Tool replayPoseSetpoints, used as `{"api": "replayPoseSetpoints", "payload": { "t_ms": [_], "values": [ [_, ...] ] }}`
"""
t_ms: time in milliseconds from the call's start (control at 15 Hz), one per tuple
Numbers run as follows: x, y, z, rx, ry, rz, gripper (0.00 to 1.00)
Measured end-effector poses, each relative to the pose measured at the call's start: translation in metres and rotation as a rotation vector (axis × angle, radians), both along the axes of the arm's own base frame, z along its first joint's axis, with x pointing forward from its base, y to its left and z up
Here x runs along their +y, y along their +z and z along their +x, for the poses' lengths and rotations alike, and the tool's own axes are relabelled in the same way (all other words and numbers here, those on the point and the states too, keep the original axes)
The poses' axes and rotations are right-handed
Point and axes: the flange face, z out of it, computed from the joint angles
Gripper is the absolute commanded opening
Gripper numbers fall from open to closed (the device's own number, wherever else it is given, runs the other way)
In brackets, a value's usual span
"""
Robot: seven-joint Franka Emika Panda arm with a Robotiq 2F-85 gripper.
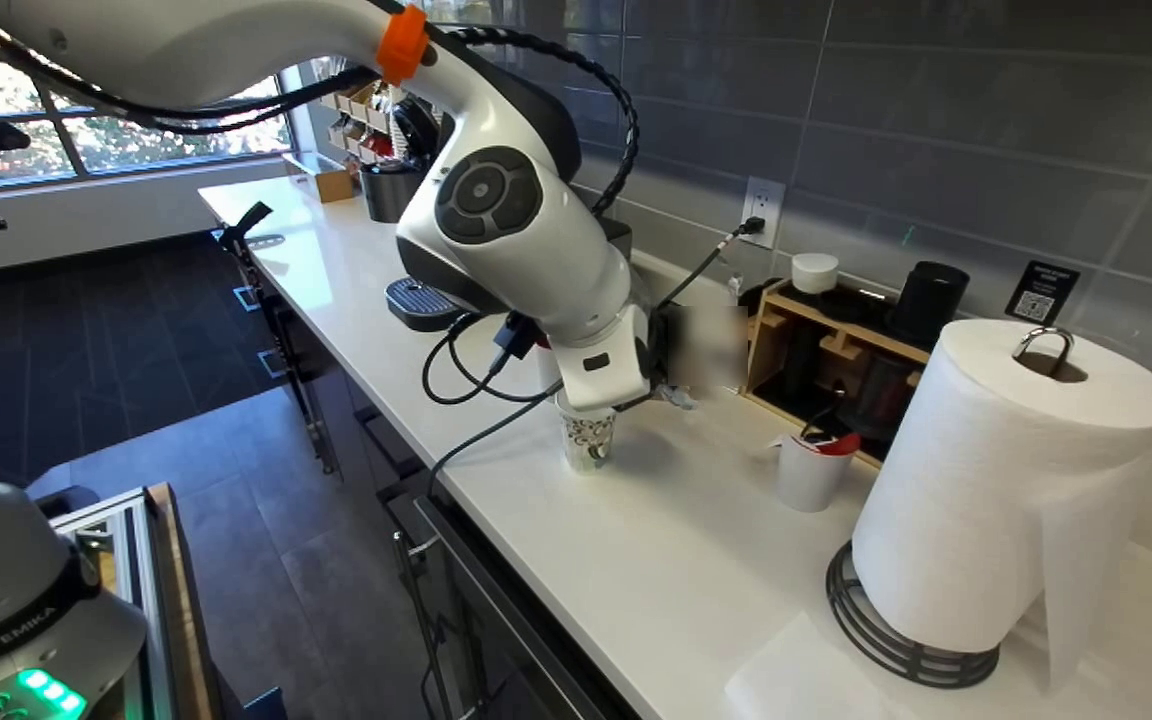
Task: Take the pack out of the mug cup
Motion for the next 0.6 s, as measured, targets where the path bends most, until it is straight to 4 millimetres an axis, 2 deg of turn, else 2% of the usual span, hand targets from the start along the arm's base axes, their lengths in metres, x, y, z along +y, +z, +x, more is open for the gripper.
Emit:
{"api": "replayPoseSetpoints", "payload": {
  "t_ms": [200,267,333,600],
  "values": [
    [-0.015,-0.003,0.005,0.006,-0.148,0.020,0.00],
    [-0.019,-0.005,0.008,0.011,-0.188,0.021,0.26],
    [-0.022,-0.009,0.010,0.021,-0.219,0.021,0.27],
    [-0.026,-0.021,0.017,0.079,-0.288,0.030,0.56]
  ]
}}
